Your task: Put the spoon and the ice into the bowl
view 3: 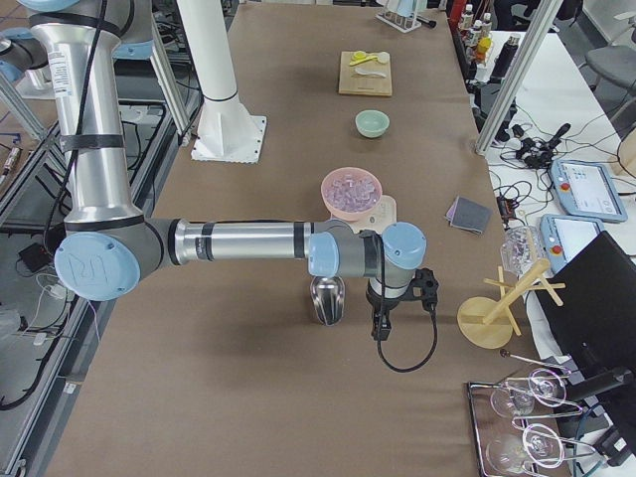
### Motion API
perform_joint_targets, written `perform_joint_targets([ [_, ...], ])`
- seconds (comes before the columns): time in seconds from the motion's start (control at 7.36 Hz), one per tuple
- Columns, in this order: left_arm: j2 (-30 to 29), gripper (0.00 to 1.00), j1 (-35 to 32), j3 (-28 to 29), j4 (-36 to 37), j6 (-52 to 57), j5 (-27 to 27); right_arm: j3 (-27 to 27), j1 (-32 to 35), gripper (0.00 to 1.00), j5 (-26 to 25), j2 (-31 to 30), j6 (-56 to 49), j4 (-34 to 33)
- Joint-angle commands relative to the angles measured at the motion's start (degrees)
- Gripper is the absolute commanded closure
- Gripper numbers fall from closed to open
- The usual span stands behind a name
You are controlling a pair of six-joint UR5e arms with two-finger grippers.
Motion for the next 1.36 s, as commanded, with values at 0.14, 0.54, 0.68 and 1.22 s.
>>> perform_joint_targets([
  [0.14,-4.55,0.01,0.09,-1.65,-0.39,0.52,-0.11,4.92,-2.02,0.0,-2.18,0.97,-0.08,0.66],
  [0.54,-7.37,0.01,0.36,-5.52,-7.24,-0.09,-0.02,10.87,-5.36,0.0,-6.24,5.01,-0.08,0.76],
  [0.68,-7.45,0.01,0.44,-6.24,-8.12,0.17,0.68,14.73,-6.76,0.0,-6.41,5.02,0.27,0.76],
  [1.22,-6.93,0.01,0.97,2.87,-28.01,-10.8,0.5,15.74,-10.71,0.0,-3.51,4.06,15.47,9.93],
])
